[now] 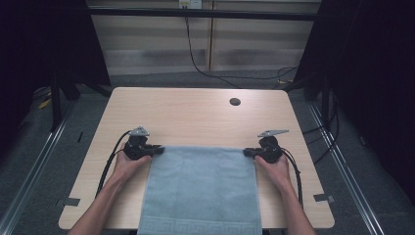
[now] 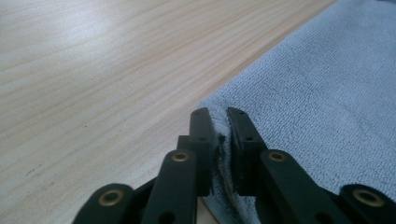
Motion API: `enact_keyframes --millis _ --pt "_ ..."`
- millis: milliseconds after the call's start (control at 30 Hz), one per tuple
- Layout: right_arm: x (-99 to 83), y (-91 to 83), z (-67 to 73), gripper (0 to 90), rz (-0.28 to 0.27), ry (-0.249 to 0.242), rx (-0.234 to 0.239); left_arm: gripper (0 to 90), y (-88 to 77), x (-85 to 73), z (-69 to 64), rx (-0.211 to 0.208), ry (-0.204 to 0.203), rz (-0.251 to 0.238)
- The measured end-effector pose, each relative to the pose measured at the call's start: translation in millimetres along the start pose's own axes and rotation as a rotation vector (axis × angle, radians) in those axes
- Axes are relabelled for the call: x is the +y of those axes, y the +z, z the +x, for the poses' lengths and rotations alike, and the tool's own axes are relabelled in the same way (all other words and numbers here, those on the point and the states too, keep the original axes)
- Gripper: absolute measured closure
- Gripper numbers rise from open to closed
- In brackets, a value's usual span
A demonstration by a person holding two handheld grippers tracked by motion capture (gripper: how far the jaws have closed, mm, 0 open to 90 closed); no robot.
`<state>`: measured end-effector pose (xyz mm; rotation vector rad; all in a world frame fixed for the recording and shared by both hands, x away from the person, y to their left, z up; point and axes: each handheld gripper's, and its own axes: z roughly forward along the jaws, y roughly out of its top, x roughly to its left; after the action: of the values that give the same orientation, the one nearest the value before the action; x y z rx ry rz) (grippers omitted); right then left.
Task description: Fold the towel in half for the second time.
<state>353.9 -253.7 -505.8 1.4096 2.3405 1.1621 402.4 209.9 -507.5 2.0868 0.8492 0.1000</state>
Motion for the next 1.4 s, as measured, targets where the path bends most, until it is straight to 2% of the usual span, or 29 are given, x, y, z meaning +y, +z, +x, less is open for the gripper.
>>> enact_keyframes --millis 67,167,300,367,467,533,733,833,900,1167,1400 --pt "-0.5 -0.3 -0.6 85.5 -0.008 0.012 0.006 84.0 -2.1 0.1 -0.1 0.005 -0.008 -0.016" --pt "2.7 -3.8 1.7 85.9 -0.021 0.004 -0.003 84.7 -7.0 2.9 -1.8 0.002 -0.019 -0.044" --pt "10.1 -15.2 1.3 86.2 -0.091 0.015 0.02 85.2 -16.8 7.6 -0.9 -0.009 -0.038 -0.092" --pt "14.2 -18.9 1.8 86.2 -0.111 0.008 0.021 85.6 -20.3 10.7 -2.1 -0.013 -0.043 -0.107" --pt "20.1 -22.1 0.6 86.5 -0.15 0.043 0.043 85.7 -22.9 14.0 -2.5 -0.015 -0.053 -0.117" --pt "25.2 -22.6 0.0 86.5 -0.155 0.03 0.032 85.6 -29.4 21.7 -1.0 -0.018 -0.054 -0.134" --pt "50.6 -32.0 4.2 86.5 -0.211 0.017 0.04 85.7 -45.3 39.3 2.0 -0.001 -0.04 -0.174" --pt "64.7 -32.7 7.8 86.5 -0.225 -0.008 0.033 85.7 -49.9 47.9 5.9 0.0 -0.06 -0.211" --pt "73.4 -32.8 7.9 86.5 -0.236 -0.013 0.027 85.8 -51.1 50.7 6.9 0.006 -0.054 -0.217" --pt "106.7 -45.5 5.4 86.6 -0.284 -0.027 0.008 85.9 -63.9 82.6 16.6 0.029 -0.076 -0.282" --pt "129.3 -56.5 4.1 86.8 -0.31 -0.046 -0.017 85.9 -69.6 104.1 18.8 0.035 -0.053 -0.314"
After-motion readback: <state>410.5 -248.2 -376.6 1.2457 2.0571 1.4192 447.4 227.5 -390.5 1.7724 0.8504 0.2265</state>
